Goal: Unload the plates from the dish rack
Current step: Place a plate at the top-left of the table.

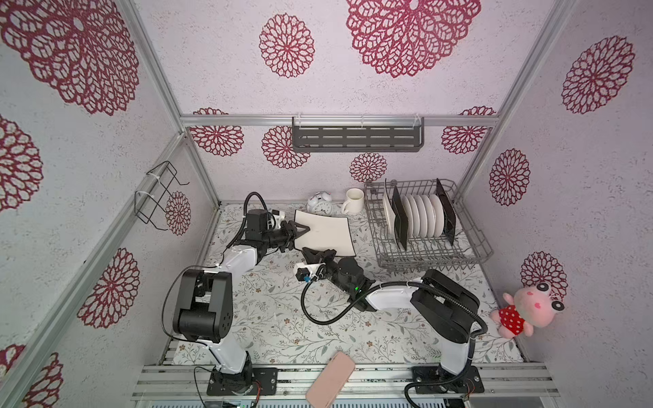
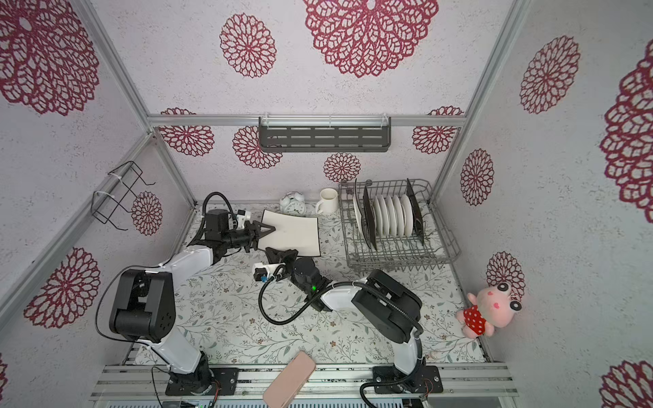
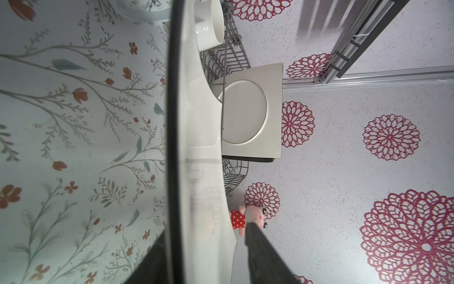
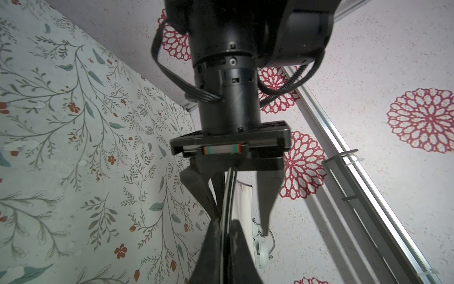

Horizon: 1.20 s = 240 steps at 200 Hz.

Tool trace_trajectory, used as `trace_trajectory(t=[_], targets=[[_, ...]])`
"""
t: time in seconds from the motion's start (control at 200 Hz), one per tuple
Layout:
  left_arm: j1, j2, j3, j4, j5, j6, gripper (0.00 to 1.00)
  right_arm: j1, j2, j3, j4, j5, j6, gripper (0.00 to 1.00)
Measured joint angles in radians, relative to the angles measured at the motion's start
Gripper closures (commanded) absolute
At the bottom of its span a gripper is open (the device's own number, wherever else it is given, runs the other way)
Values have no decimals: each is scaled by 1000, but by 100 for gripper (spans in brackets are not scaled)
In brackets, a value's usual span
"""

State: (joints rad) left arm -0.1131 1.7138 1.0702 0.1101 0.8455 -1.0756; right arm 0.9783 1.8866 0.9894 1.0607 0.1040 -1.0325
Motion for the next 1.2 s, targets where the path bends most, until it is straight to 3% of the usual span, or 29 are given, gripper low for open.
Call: trace_trajectory(t=[0.44, 0.57, 0.585, 0.605, 0.66, 0.931, 1.091, 1.201], targets=[[1, 3, -7, 19, -3, -54, 98, 10, 6, 3, 0, 30, -82, 100], [11, 3, -7, 7, -21, -28, 100, 18, 60, 37, 75, 57, -118, 40], [12, 3, -7, 1, -25, -26, 100, 19, 70, 47, 92, 61, -125, 26], [14, 4, -7, -8, -29, -21, 100, 20, 81, 57, 109, 68, -134, 16], [22, 8, -7, -29, -37, -9, 100, 23, 109, 83, 159, 89, -159, 2], [62, 11, -3, -128, -35, 40, 100, 47, 138, 84, 257, 149, -179, 1], [86, 15, -1, -180, -16, 65, 100, 62, -41, 2, 17, 191, 17, 1], [151, 31, 0, -218, -50, 126, 100, 14, -263, 15, -173, 205, 237, 1]])
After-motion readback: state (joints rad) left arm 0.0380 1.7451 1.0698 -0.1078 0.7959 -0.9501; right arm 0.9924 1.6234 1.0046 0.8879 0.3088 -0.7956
